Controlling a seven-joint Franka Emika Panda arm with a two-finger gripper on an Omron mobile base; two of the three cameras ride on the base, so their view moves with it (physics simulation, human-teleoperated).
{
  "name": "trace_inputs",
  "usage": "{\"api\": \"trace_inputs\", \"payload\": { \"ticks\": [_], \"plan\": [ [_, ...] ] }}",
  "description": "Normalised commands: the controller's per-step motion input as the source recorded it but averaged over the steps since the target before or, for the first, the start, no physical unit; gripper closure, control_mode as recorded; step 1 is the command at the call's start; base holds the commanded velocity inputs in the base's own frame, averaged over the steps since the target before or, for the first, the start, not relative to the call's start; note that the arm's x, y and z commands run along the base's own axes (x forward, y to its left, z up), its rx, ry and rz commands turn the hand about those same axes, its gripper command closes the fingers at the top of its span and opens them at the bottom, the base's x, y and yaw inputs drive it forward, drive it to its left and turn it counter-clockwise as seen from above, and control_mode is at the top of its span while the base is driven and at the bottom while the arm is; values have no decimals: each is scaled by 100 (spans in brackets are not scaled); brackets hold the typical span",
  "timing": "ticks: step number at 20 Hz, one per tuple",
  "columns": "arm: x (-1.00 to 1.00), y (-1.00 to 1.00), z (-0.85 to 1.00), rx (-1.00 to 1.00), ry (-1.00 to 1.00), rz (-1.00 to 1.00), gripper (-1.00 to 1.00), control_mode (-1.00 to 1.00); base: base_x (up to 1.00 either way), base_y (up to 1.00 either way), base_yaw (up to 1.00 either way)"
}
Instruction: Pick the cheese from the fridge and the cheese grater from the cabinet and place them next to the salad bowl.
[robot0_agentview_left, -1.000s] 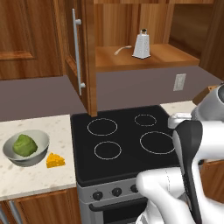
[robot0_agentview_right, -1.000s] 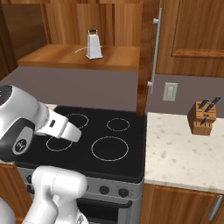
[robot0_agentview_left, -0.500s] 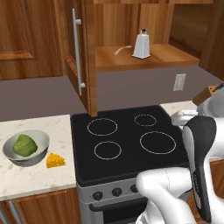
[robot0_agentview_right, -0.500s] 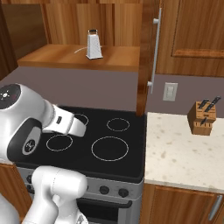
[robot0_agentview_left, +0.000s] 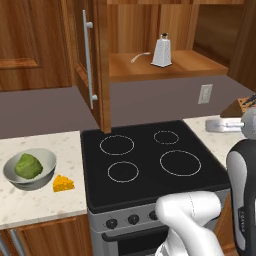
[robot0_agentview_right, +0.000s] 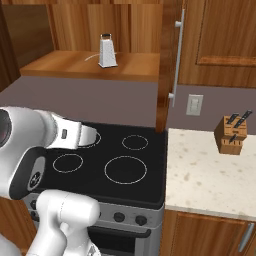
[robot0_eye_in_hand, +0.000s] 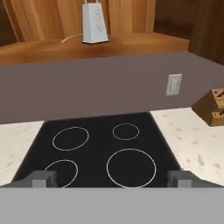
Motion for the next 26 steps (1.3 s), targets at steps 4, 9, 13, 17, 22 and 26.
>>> {"api": "trace_inputs", "payload": {
  "ticks": [4,9,13,17,22,26],
  "plan": [
    [-7,6,55,0,-36,11,-100,-100,0,0,0],
    [0,32,41,-10,-31,1,-100,-100,0,0,0],
    [0,26,46,-12,-32,0,-100,-100,0,0,0],
    [0,7,69,-9,-15,0,-100,-100,0,0,0],
    [0,0,60,-2,0,0,-100,-100,0,0,0],
    [14,0,31,-2,0,0,-100,-100,0,0,0]
  ]
}}
